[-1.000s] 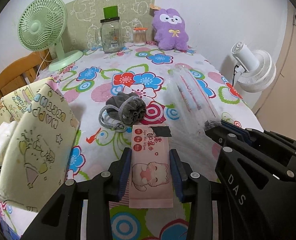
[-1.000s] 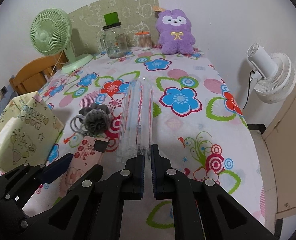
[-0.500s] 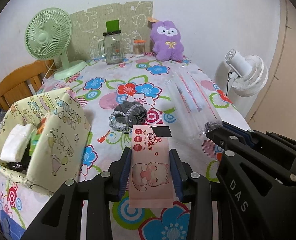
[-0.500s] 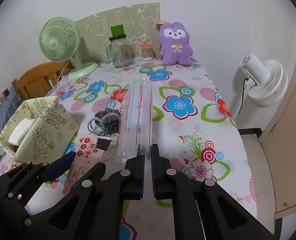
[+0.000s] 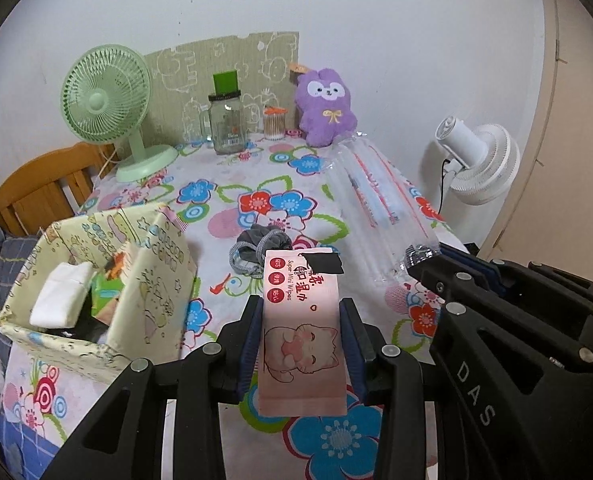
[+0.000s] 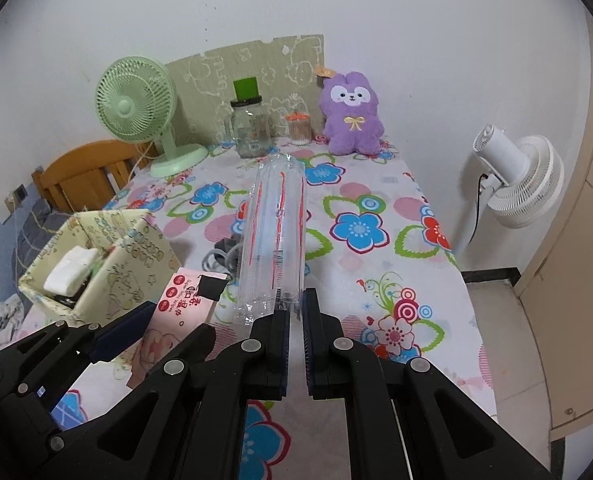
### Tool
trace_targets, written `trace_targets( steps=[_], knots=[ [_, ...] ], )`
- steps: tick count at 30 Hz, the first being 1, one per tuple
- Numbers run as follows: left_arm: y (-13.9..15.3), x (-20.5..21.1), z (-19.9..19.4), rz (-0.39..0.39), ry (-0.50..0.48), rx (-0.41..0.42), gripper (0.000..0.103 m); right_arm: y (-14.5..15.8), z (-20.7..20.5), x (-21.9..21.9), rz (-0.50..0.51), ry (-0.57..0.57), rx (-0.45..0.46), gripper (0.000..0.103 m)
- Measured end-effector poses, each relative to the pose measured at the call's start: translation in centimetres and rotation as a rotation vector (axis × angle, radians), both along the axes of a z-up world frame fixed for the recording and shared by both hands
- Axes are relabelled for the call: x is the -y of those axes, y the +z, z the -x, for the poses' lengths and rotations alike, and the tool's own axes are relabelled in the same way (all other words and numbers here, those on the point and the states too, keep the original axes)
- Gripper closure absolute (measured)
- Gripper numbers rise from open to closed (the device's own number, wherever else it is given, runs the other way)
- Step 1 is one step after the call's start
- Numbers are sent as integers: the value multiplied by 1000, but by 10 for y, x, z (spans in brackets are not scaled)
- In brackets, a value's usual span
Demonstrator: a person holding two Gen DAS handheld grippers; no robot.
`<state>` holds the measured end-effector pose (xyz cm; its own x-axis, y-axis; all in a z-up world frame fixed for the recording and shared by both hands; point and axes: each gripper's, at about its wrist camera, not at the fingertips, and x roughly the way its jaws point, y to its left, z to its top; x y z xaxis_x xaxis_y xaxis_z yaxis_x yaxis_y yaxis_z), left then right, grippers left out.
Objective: Organize soft objects
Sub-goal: 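Carry the wipes pack with left tool while right tool carries the straw bag toward the box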
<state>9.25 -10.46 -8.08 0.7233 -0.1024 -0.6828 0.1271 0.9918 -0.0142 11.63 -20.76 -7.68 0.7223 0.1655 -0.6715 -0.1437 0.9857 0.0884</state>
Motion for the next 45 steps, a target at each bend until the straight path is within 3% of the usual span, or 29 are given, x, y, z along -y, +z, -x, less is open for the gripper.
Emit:
trace_targets(
  steps=[25, 45],
  knots=[
    [48, -27, 33, -12, -5, 110, 65, 55, 32, -28, 1, 85, 106, 94],
    [52, -87, 21, -14, 82, 132, 65, 64, 18, -89, -1, 187, 133, 94]
  ],
)
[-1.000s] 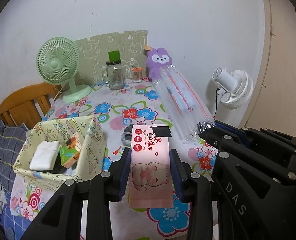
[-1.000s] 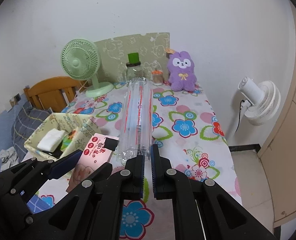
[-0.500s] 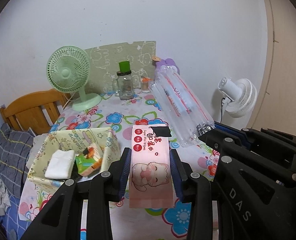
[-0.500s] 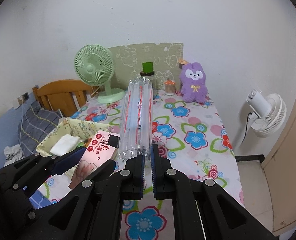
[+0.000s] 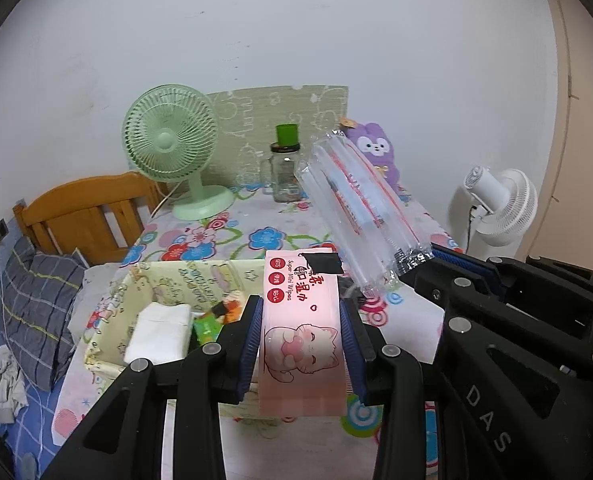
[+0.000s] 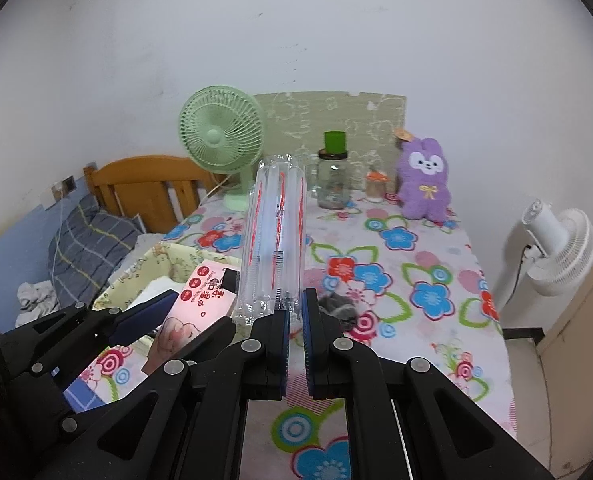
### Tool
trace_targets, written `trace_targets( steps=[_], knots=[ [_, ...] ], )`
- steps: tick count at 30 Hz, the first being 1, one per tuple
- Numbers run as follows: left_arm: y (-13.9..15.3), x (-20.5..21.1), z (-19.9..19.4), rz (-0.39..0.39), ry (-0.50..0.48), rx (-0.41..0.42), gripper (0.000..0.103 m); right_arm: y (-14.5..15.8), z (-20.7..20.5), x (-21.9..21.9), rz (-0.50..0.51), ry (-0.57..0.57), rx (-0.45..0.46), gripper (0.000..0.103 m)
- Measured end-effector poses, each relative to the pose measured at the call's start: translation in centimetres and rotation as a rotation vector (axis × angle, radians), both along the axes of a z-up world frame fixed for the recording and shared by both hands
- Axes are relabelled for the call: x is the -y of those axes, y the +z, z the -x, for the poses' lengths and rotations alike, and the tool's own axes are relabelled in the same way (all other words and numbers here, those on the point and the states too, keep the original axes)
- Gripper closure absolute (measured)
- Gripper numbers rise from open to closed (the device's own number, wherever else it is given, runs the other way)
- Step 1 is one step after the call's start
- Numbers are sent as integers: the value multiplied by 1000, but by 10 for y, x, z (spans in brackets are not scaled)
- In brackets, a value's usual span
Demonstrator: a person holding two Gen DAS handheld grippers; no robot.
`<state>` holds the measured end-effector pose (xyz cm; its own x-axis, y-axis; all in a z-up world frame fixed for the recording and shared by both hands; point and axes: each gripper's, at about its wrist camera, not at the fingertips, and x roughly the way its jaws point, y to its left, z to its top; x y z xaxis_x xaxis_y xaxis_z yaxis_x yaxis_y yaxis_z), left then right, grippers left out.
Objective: Organize soft objects
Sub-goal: 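Carry the wipes pack with left tool while right tool carries the straw bag toward the box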
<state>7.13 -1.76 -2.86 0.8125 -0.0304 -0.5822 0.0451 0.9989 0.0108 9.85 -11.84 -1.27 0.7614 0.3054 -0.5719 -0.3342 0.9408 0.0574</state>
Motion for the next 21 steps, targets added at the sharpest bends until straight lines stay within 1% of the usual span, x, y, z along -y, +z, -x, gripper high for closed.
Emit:
trace_targets(
  steps=[11, 21],
  knots=[
    [-12, -37, -11, -6, 65, -19, 65, -10, -15, -43, 4, 102, -35, 94],
    [-28, -65, -24, -10, 115, -50, 65, -25, -33, -77, 18, 166, -73, 94]
  ],
)
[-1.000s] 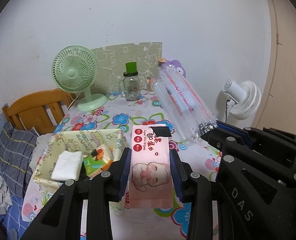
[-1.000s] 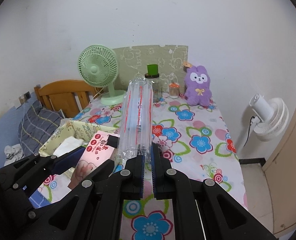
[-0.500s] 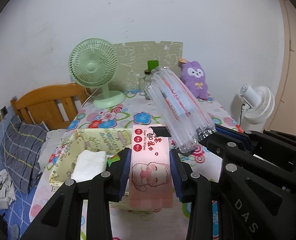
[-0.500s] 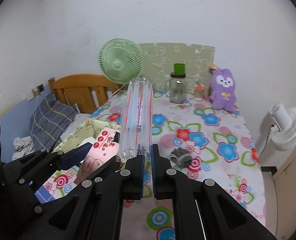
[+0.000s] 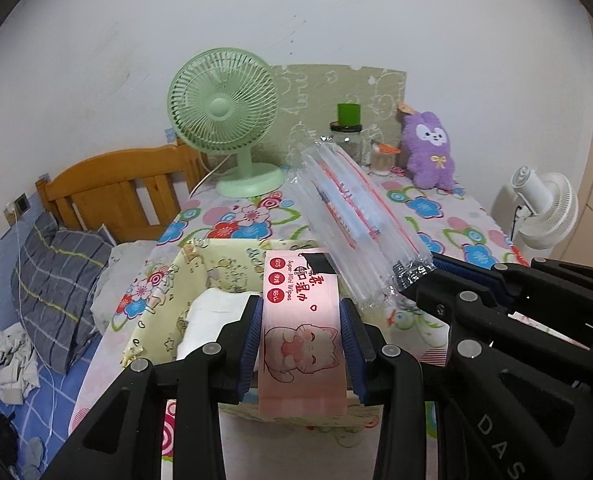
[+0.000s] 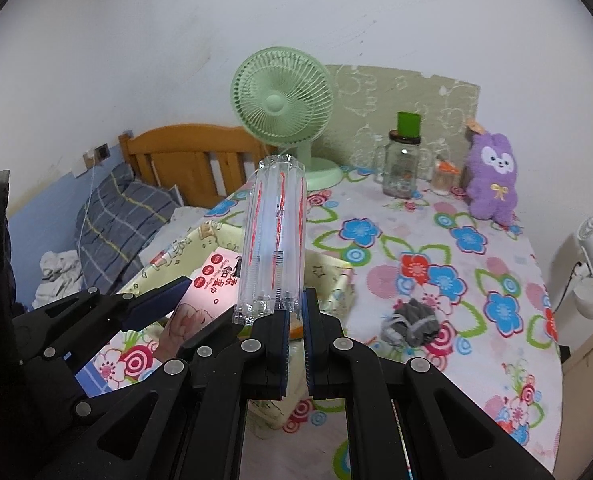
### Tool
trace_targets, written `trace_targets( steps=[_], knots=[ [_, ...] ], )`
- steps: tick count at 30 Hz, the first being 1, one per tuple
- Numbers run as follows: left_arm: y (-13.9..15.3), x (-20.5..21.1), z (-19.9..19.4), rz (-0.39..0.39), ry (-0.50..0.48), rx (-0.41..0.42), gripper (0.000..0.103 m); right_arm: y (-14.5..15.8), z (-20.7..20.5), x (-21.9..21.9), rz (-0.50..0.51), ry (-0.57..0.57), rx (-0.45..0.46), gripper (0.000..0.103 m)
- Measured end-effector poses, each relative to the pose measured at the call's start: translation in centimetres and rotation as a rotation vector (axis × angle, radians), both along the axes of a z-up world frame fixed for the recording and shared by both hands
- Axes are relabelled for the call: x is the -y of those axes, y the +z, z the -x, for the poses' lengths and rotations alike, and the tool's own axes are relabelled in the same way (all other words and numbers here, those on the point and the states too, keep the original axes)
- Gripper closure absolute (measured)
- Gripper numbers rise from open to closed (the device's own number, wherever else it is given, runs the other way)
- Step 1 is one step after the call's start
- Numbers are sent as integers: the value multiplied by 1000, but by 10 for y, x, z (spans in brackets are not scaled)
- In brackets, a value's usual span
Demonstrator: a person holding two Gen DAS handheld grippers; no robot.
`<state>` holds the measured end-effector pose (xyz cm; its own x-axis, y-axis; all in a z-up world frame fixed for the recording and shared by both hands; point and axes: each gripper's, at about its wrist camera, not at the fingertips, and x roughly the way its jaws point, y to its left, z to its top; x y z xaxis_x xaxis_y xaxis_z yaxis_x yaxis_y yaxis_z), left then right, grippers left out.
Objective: Organize soft objects
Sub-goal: 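Carry the wipes pack with left tool while right tool carries the straw bag toward the box, then drop the wipes into the fabric box with left tool while right tool releases the straw bag in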
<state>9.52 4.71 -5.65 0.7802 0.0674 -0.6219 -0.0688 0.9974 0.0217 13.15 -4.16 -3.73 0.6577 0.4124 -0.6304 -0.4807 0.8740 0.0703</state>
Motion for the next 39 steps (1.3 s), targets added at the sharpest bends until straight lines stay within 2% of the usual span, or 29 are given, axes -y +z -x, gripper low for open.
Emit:
trace_targets(
  steps=[12, 29, 31, 33, 35, 39],
  knots=[
    [-25, -35, -23, 17, 77, -56, 64, -20, -26, -41, 41, 144, -50, 94],
    [-55, -62, -46, 23, 161, -152, 62, -49, -53, -74, 67, 261, -141, 94],
    [-56, -63, -46, 22, 162, -153, 60, -51, -54, -76, 68, 266, -149, 94],
    [-56, -62, -45, 21, 158, -151, 44, -54, -56, -77, 72, 260, -153, 94],
    [-55, -61, -43, 21, 155, -145, 35, -55, -58, -77, 81, 249, -157, 93],
    [-55, -59, -41, 19, 148, -147, 30, -55, -60, -77, 103, 236, -152, 82]
  ],
)
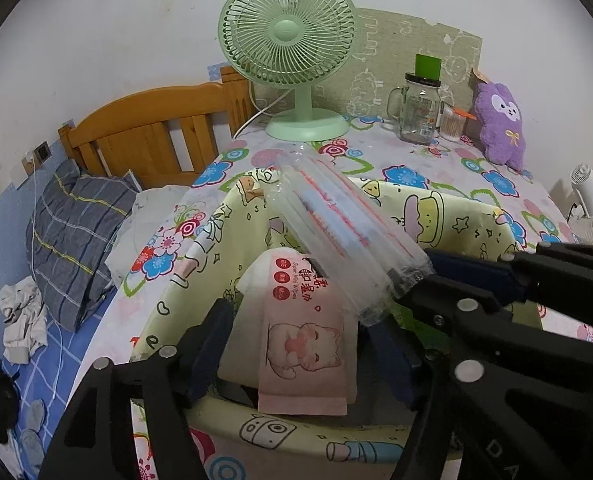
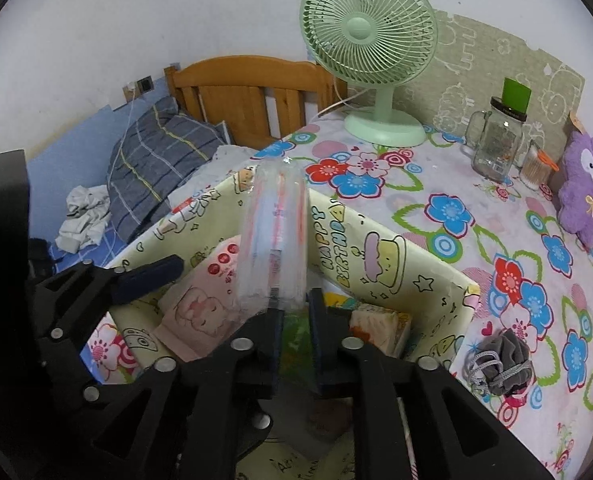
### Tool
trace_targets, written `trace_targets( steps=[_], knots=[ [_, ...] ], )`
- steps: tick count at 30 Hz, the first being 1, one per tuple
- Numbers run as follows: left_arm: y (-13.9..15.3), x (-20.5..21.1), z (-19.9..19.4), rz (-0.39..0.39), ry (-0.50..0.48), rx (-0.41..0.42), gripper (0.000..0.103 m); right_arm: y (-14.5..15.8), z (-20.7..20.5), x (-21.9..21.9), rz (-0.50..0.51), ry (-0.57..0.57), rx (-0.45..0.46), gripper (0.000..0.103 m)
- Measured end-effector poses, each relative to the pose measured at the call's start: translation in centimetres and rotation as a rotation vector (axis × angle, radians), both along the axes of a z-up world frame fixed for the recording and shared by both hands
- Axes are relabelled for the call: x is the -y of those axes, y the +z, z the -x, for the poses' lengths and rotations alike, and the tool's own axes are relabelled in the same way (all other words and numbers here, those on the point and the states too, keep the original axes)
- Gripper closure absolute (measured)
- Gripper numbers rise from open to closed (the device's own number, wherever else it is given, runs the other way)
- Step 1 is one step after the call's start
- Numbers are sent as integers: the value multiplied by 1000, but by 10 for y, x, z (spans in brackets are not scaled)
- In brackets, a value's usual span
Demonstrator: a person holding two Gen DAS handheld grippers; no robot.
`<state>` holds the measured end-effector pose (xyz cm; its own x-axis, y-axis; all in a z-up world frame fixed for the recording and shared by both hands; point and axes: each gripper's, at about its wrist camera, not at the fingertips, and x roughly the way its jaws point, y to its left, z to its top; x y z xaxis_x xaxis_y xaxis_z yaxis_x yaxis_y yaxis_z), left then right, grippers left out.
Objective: Organize soft objects
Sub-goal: 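Drop the wipes into the fabric box with left tool while right tool releases the straw bag in, then withdraw both open tools from the box toward the grey mesh sponge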
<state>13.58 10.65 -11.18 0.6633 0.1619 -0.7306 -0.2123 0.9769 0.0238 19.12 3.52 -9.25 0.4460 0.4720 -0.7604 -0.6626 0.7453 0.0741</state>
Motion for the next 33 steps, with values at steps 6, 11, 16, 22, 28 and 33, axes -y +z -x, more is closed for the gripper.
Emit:
trace_targets(
  steps=[6, 11, 16, 22, 28, 33],
  knots=[
    [7, 2, 8, 14, -2, 25, 21, 6, 0, 11, -25, -37, 4, 34],
    [14, 10, 14, 9, -14, 42, 21, 13, 7, 19, -38, -60, 20, 23],
    [21, 19, 20, 4, -26, 60, 20, 21, 16, 31, -46, -83, 43, 20],
    [30, 32, 27, 7, -33, 69, 16, 30, 27, 48, -64, -121, 62, 19],
    [38, 49, 35, 1, -48, 87, 14, 38, 38, 66, -78, -164, 78, 18],
    [45, 62, 42, -8, -63, 102, 13, 44, 48, 84, -90, -200, 98, 14]
  ],
)
